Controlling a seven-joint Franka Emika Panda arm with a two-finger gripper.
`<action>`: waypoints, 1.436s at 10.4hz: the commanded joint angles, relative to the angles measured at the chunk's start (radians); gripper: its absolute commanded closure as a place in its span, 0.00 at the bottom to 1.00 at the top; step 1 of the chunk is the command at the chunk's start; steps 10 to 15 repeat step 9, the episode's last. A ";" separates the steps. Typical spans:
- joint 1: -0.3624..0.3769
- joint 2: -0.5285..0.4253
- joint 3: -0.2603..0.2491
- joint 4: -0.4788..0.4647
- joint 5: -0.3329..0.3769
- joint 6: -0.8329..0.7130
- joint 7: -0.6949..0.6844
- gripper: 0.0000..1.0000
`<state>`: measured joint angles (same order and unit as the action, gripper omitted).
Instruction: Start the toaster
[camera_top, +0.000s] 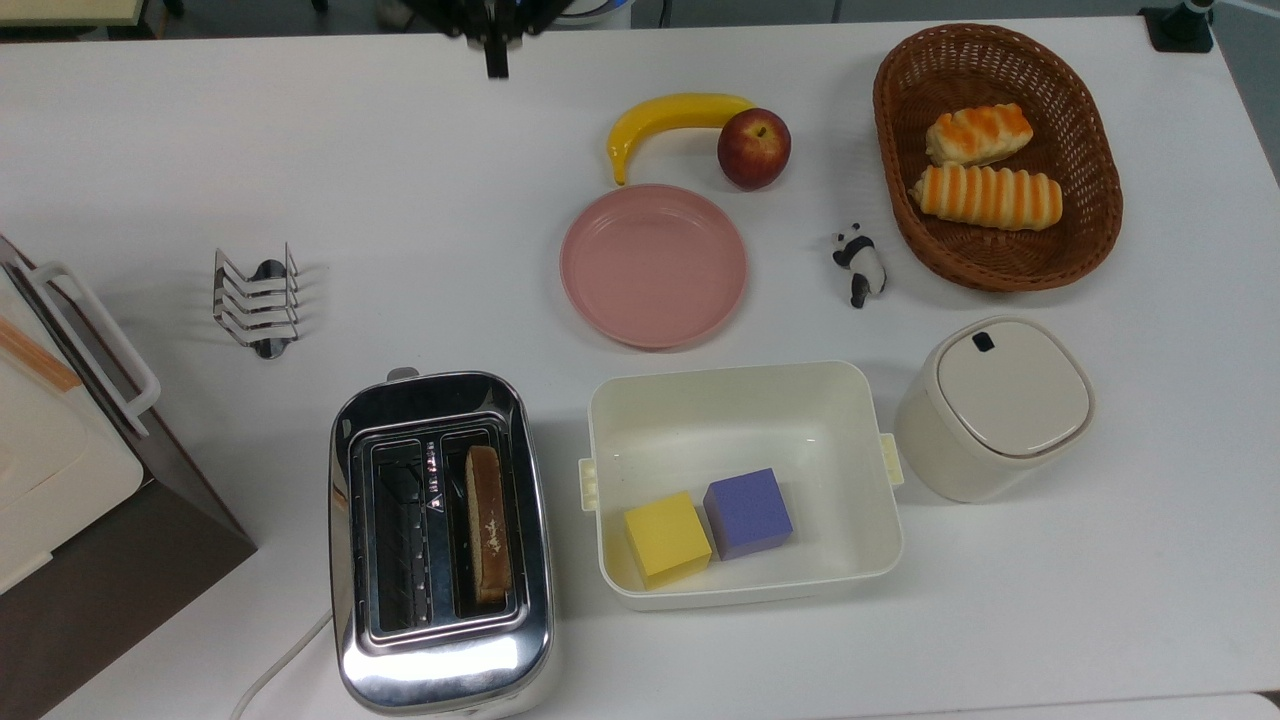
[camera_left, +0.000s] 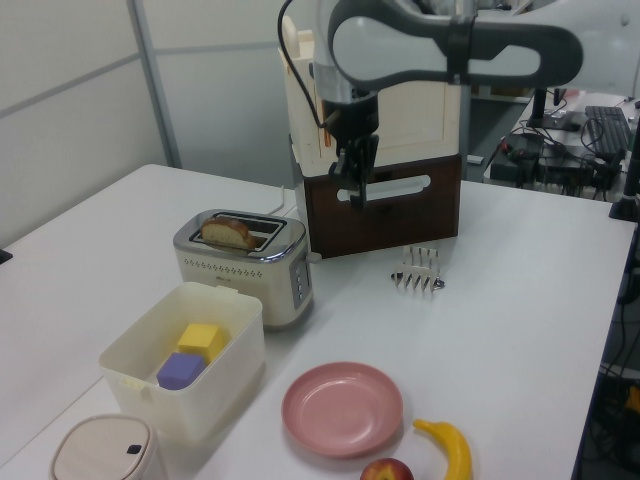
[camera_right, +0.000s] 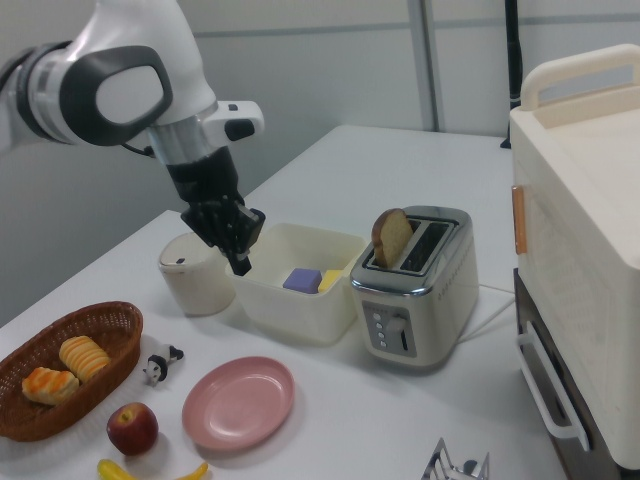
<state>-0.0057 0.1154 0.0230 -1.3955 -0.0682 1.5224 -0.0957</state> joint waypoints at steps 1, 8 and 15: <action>0.004 -0.046 -0.018 -0.037 0.002 -0.027 0.001 0.49; -0.002 -0.045 -0.020 -0.042 -0.010 -0.025 -0.001 0.00; -0.002 -0.046 -0.020 -0.042 -0.009 -0.027 0.001 0.00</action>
